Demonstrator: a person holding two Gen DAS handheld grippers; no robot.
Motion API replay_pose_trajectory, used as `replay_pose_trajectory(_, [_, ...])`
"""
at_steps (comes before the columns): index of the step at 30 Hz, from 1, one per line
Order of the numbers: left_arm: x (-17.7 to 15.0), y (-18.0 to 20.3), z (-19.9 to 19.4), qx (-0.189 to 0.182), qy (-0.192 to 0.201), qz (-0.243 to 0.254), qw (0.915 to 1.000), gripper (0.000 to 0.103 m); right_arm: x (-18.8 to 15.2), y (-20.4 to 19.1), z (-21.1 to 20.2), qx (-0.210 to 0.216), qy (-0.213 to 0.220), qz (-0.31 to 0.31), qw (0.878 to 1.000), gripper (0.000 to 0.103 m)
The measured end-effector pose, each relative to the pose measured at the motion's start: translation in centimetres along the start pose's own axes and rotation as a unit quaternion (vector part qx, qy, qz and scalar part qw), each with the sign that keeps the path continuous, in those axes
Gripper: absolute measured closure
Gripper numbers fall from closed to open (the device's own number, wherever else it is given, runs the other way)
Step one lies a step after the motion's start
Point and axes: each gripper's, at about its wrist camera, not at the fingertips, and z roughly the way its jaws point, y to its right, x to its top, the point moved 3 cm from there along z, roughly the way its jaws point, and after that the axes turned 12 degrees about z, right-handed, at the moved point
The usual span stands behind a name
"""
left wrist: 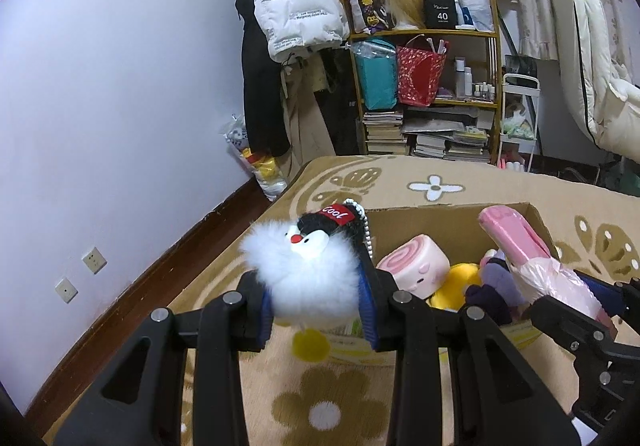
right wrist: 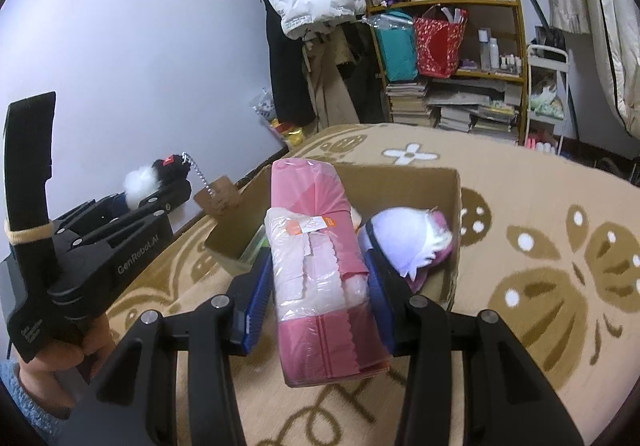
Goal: Organize soft objects
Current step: 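Drop penguin into box with left tool while right tool drops pink pack in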
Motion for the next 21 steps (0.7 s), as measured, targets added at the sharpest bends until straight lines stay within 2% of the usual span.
replay_pose_trajectory(9, [0.7,0.3,2.3,-0.015,-0.003,-0.029,0.9995,0.07,0.6,0.9,2.1,-0.011,0.003,0.012,1.0,0.055])
replay_pose_trajectory(21, [0.1,2.0,5.3,-0.017,-0.037,-0.02,0.999,0.069,1.2,0.9,5.8,-0.01,0.005,-0.01,1.0,0.055])
